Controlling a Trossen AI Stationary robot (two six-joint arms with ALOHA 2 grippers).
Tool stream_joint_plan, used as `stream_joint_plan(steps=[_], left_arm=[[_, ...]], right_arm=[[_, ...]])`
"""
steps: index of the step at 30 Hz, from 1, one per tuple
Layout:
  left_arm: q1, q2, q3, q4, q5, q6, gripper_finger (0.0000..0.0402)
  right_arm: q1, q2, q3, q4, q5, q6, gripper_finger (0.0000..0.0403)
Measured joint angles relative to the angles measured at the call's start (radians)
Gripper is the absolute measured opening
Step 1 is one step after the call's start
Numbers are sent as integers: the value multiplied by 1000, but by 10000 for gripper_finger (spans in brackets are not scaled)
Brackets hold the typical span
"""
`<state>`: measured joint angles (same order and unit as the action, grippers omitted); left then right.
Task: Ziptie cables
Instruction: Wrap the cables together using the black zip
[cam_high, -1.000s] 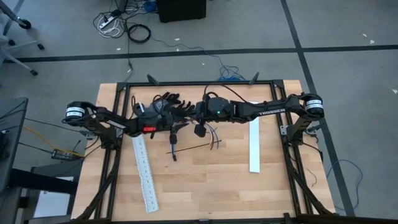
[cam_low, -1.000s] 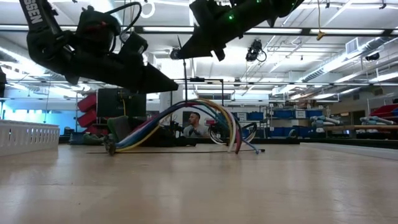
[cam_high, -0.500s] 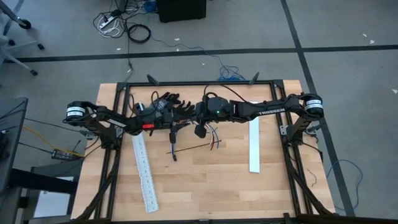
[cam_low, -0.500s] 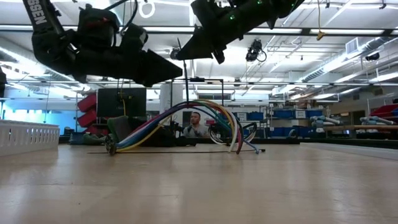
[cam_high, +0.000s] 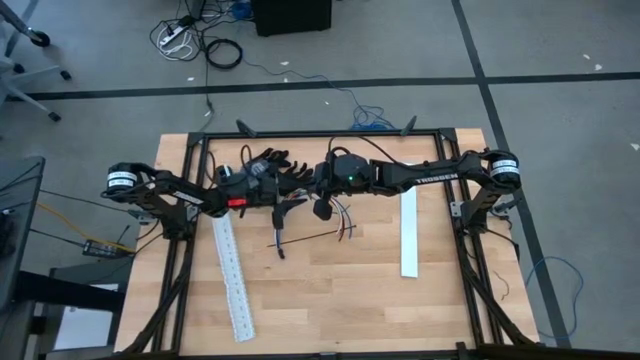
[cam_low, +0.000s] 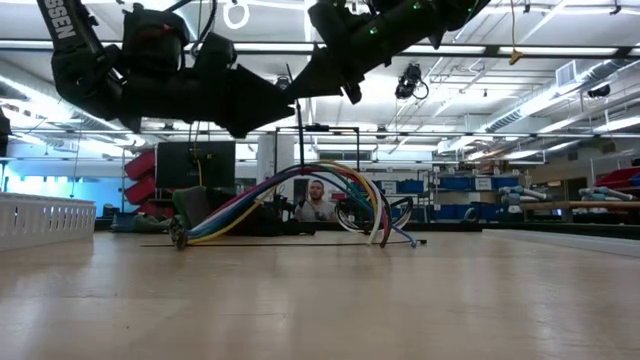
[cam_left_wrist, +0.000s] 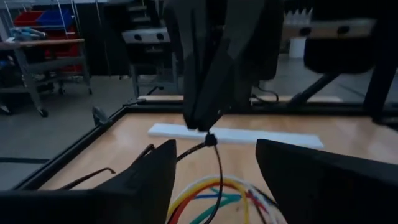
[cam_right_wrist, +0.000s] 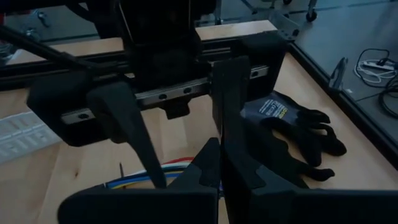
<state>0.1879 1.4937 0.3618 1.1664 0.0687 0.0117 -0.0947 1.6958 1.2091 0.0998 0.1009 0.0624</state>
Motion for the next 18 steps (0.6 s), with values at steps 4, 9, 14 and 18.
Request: stream_joint_plan(steps=[4,9,14,18], left_arm=[[-1,0,0,35,6,-27,224],[-1,0,1,32,9,-61,224],[-1,1,39,-1,10,-69,224],[-1,1,64,-55,12,-69,220]], right_arm=[[-1,0,0,1,0,0,0],[-1,0,0,2,0,9,0],[-1,0,0,5,0,14,0],[-1,0,0,16,0,21,0]])
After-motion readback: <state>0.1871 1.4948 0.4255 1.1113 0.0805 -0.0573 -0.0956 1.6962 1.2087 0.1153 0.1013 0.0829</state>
